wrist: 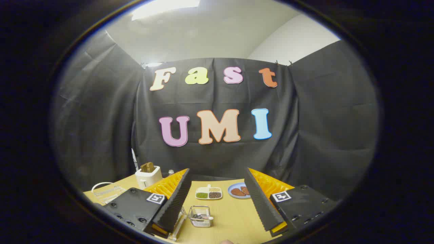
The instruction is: Take the plate from the dish rack, then take the spoon from the basket and place it into the plate.
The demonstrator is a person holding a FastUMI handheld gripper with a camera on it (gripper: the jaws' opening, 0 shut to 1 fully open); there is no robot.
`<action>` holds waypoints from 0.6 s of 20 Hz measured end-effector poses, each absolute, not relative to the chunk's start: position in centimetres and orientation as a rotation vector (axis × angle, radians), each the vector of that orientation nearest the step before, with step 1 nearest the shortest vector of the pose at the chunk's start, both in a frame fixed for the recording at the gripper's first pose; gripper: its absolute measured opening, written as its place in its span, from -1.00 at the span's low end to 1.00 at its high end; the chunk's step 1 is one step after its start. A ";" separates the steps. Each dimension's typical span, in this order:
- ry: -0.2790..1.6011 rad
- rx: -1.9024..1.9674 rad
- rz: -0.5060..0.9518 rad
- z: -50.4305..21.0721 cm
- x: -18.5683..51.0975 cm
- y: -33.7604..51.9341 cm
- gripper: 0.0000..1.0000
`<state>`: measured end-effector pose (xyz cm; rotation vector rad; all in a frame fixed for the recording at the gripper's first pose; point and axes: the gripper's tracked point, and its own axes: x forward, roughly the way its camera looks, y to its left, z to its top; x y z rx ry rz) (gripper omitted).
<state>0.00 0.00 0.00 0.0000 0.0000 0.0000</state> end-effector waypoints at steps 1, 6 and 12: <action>0.001 -0.001 0.000 -0.1 -0.1 0.0 0.95; -0.002 -0.006 -0.006 0.2 -0.2 -0.1 0.95; -0.002 -0.011 -0.010 0.3 -0.3 -0.1 0.95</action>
